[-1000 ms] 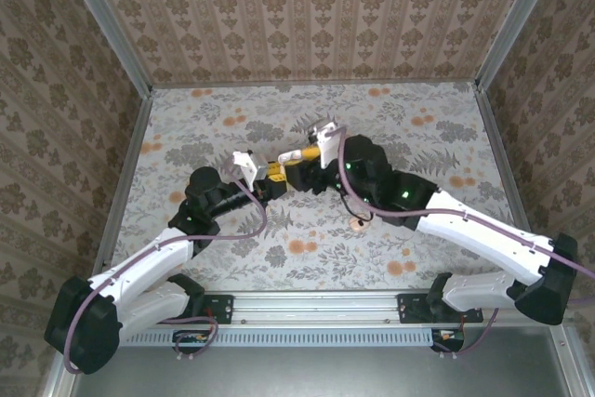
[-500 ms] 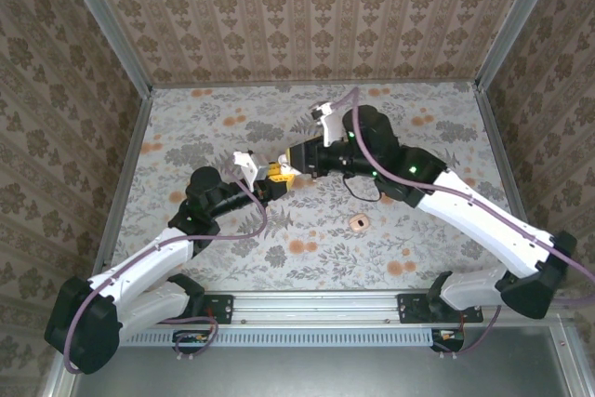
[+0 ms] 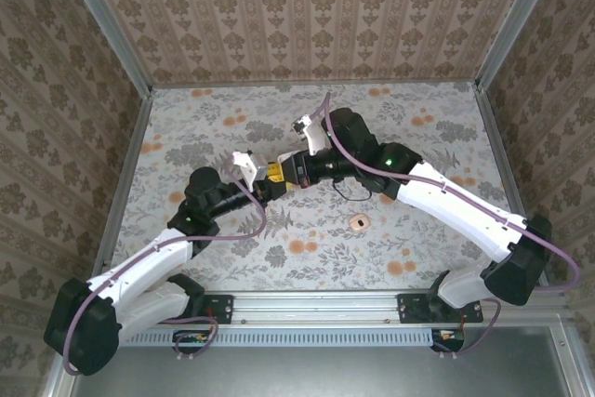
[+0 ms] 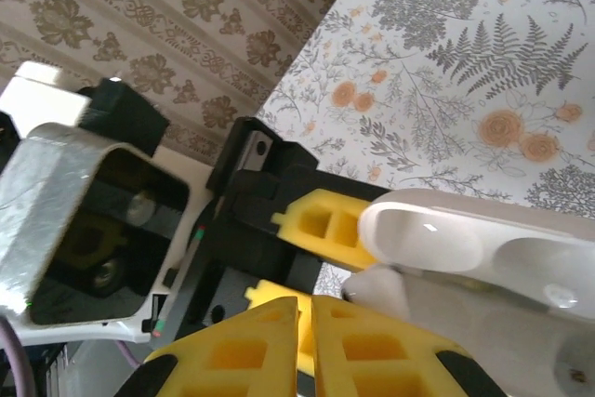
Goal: Insert wireless bluetooth earbuds into charging case
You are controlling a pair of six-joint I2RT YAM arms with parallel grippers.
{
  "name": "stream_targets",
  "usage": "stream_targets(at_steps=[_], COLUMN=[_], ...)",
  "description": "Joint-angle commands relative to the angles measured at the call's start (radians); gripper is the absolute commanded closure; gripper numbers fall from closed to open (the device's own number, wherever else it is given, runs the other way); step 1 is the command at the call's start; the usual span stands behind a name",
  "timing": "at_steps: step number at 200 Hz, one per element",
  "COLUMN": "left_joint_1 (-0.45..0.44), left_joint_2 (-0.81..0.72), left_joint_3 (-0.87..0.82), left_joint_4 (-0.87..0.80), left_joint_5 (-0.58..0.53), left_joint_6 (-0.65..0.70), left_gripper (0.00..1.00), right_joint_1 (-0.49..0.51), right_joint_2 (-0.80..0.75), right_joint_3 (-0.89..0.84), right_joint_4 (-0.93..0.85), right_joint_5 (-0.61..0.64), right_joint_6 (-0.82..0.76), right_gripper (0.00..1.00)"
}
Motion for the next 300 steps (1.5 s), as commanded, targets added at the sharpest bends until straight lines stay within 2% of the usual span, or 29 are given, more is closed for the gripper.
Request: stream_targets(at_steps=[1,61,105,182,258,277,300], left_joint_1=[0.007,0.007,0.007,0.007,0.022,0.034,0.054], left_joint_2=[-0.02,-0.014,-0.011,-0.009,-0.027,-0.037,-0.061], left_joint_3=[0.02,0.018,0.018,0.024,0.0,-0.003,-0.008], left_joint_4=[-0.004,0.002,0.004,0.006,-0.007,-0.023,-0.074], left_joint_5=[-0.002,-0.001,-0.003,0.002,0.002,0.004,0.002], left_joint_6=[-0.011,-0.009,-0.005,-0.005,0.027,0.037,0.063], left_gripper=[1.0,1.0,1.0,1.0,1.0,1.0,1.0], right_joint_1=[-0.02,-0.047,-0.047,-0.055,-0.107,-0.134,-0.179], right_joint_2=[0.005,0.0,0.003,0.027,-0.076,-0.092,-0.077], right_joint_3=[0.004,-0.01,-0.017,0.025,0.076,0.068,0.058], right_joint_4=[-0.016,-0.012,0.001,-0.058,-0.09,-0.1,-0.197], right_joint_5=[-0.021,-0.019,-0.071,-0.066,-0.1,-0.062,0.072], right_joint_6=[0.008,0.009,-0.005,-0.089,-0.107,-0.097,-0.067], right_gripper=[0.88,0.89,0.9,0.91,0.88,0.87,0.84])
